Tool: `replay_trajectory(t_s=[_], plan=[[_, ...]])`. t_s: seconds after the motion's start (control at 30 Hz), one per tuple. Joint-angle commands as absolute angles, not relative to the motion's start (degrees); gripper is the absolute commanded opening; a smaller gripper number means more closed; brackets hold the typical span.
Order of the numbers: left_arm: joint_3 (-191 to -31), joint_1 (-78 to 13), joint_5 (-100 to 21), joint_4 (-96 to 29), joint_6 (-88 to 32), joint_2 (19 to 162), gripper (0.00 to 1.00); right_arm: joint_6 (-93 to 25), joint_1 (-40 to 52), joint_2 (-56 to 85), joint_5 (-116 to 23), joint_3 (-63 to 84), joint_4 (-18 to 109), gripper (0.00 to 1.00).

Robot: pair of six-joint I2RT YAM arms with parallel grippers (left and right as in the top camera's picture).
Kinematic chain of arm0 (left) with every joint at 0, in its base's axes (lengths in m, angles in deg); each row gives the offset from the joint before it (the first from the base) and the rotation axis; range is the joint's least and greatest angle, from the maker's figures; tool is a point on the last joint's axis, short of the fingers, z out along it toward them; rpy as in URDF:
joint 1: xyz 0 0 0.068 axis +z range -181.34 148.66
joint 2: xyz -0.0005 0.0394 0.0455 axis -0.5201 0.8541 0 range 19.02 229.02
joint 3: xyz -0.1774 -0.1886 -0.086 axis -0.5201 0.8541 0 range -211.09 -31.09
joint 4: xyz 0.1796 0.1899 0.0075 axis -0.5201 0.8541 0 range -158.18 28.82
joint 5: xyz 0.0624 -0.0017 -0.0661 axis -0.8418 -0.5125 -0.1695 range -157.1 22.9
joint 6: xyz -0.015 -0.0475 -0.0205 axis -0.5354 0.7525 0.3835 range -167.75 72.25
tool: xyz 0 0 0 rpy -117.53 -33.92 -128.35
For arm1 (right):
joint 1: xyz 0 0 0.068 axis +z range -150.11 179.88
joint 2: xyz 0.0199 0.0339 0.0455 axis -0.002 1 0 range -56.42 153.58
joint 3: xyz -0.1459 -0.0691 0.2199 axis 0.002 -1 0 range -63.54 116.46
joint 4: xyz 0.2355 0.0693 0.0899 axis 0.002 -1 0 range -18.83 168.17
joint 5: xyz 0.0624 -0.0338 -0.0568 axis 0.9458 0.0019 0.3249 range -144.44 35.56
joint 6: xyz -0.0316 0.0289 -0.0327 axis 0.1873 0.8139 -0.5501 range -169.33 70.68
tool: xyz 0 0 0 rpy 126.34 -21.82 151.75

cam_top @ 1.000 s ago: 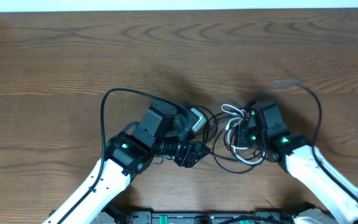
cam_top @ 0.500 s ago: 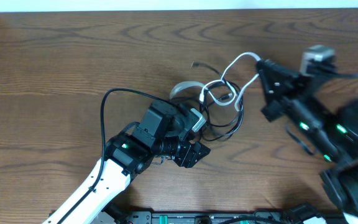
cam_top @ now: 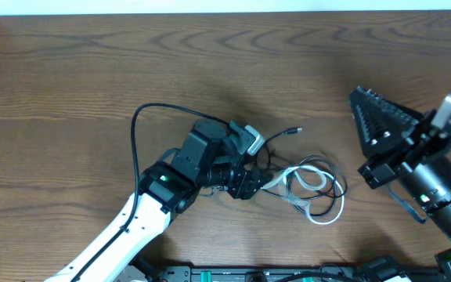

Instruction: Untangle cables

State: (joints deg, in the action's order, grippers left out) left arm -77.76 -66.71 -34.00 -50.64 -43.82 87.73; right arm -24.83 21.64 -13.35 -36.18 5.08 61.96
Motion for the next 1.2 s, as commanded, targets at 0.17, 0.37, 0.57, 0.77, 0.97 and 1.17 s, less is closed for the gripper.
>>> replay_trajectory(t_s=[0.17,0.37,0.57,0.77,0.97,1.17], plan=[[-77.39,-66.84,-28.71,-50.97,-41.25,87.81,0.69,-29.86,21.29,-10.37,-48.87,4.99,36.21,0.12],[-77.39,-66.84,-28.71,-50.92,-41.25,87.81,0.69,-29.66,21.29,-2.33,-53.07,2.7,14.05,0.64],[-77.39,-66.84,-28.31,-50.44,-41.22,87.81,0.69,-28.55,21.29,8.27,-45.62,-5.37,8.06,0.64],[-77.39,-66.84,-27.66,-49.85,-41.51,87.81,0.69,-20.57,21.29,15.5,-44.9,-15.29,20.08,0.27],[-77.39,-66.84,-27.66,-48.63,-42.12,87.81,0.69,-13.05,21.29,16.62,-45.31,-22.35,33.5,0.32],[-77.39,-66.84,-27.66,-48.54,-42.14,87.81,0.69,-6.04,21.29,16.62,-48.46,-27.27,41.13,0.32]])
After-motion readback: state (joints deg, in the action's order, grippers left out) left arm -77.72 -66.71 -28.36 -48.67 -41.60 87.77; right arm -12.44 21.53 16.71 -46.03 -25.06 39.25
